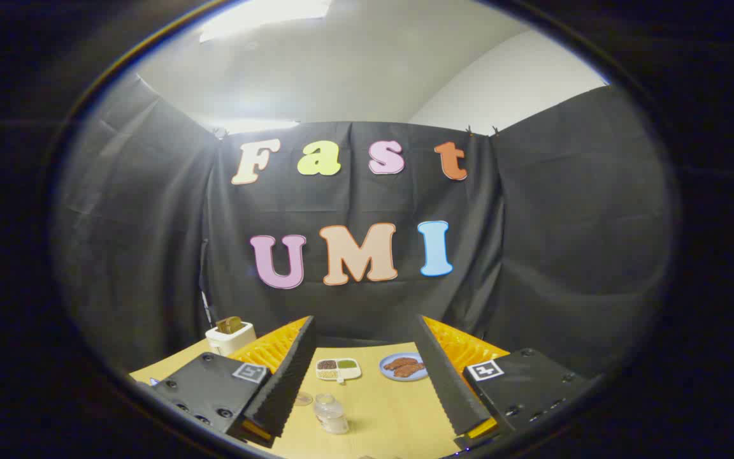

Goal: Take the bottle from table, then pour the juice into the cup, finally place the bottle on the coaster

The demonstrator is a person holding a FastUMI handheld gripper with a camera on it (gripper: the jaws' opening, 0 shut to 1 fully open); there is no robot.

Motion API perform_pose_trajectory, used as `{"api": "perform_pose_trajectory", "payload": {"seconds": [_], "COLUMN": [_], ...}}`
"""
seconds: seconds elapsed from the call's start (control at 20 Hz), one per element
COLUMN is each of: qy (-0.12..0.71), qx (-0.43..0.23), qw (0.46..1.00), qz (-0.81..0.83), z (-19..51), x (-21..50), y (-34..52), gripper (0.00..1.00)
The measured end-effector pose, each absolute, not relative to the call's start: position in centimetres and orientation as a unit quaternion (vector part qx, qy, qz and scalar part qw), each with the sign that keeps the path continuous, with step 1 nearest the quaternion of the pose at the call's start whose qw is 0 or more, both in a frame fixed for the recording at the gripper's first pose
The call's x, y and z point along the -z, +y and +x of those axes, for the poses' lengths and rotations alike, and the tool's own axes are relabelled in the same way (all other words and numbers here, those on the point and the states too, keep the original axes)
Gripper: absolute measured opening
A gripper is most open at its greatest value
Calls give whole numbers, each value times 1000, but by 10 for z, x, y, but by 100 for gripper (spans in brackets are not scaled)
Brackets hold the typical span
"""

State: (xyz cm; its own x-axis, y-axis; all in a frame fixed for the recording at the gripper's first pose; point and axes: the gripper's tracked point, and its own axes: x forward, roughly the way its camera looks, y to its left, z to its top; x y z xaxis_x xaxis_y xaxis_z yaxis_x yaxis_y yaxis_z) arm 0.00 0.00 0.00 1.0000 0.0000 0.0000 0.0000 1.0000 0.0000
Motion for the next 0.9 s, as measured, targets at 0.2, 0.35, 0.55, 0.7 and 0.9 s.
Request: {"api": "perform_pose_trajectory", "payload": {"seconds": [0.2, 0.35, 0.55, 0.7, 0.9], "qy": [1, -6, -11, -10, -7], "qx": [-7, -10, -7, -8, -8], "qw": [1000, 1000, 1000, 1000, 1000], "qz": [-1, -1, -2, -4, -6], "z": [1, -1, -1, -2, 0], "x": [-2, -6, -10, -8, 6], "y": [8, 8, 6, 5, 3], "gripper": [97, 97, 97, 97, 97]}}
